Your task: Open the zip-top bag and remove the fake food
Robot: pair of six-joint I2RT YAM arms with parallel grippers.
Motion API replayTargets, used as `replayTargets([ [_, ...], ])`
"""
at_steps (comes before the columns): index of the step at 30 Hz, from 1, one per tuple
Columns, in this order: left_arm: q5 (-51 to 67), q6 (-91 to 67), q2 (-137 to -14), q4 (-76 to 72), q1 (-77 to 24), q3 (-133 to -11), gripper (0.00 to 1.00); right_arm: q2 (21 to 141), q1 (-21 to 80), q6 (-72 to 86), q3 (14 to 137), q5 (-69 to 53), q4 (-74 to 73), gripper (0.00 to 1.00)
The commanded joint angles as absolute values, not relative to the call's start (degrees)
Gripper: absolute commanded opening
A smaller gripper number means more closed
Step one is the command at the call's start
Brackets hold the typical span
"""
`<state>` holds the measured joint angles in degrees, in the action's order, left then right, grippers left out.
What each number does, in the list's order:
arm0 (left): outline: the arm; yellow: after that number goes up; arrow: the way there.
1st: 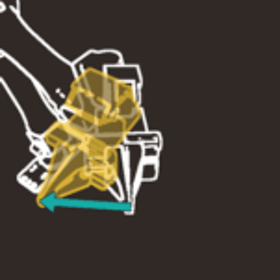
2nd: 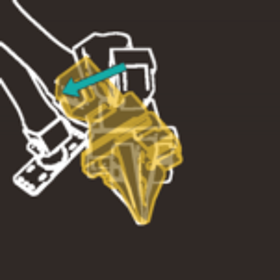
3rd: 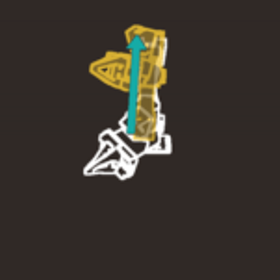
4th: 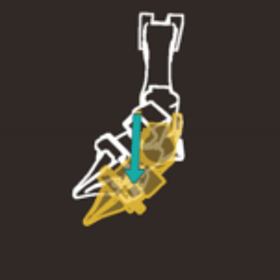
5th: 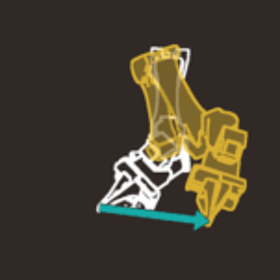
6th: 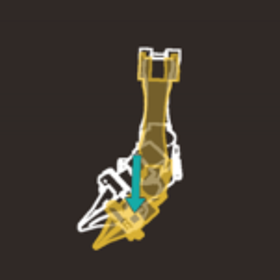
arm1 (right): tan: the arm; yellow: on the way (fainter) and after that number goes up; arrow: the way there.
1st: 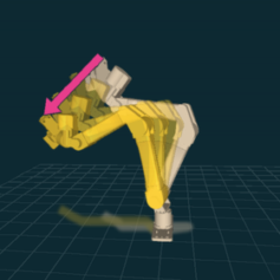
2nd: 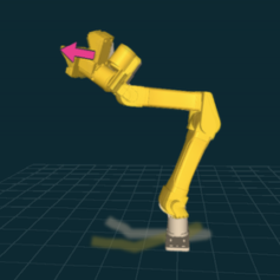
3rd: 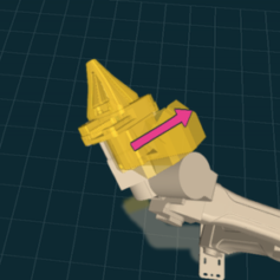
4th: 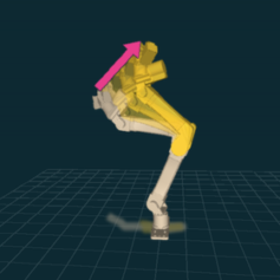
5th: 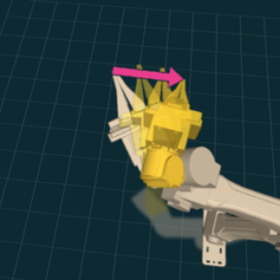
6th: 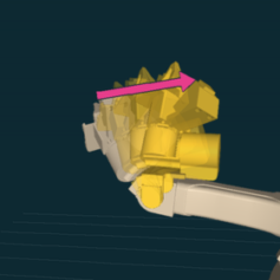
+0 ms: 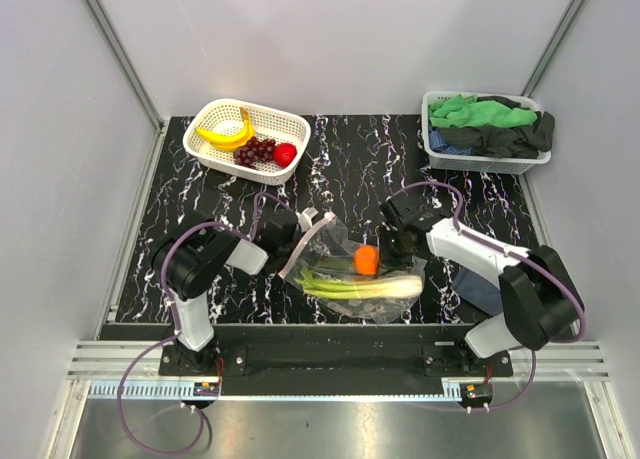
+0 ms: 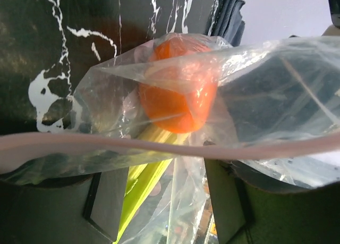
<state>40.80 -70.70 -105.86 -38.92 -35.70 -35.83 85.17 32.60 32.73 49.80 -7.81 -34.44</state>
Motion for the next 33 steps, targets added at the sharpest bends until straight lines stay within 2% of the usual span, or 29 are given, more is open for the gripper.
replayTargets([
  [1,40.6,-71.6,-105.6,-44.5,-35.8,-36.2,0.61,79.0,32.3,29.9,55.9,-4.2,-39.4,0.22],
  [6,40.3,-71.8,-105.3,-45.2,-35.8,-35.9,0.64,77.3,30.3,24.2,61.8,1.5,-46.1,0.22],
  [11,40.8,-72.1,-105.9,-45.9,-35.8,-36.0,0.66,84.0,30.1,21.4,63.0,1.1,-44.0,0.19],
  [14,41.1,-72.1,-106.5,-45.2,-35.8,-36.8,0.66,88.0,29.9,21.6,62.0,-2.7,-40.8,0.13],
  [20,39.9,-68.7,-106.2,-37.9,-36.5,-38.6,0.67,90.9,29.9,28.0,56.6,-9.6,-33.0,0.11],
  [27,38.1,-63.6,-106.0,-27.8,-37.7,-40.9,0.73,94.6,29.9,33.8,53.1,-20.7,-22.9,0.08],
  [33,35.9,-61.6,-107.8,-26.7,-37.7,-42.9,0.7,94.0,30.0,33.0,53.2,-23.7,-22.1,0.06],
])
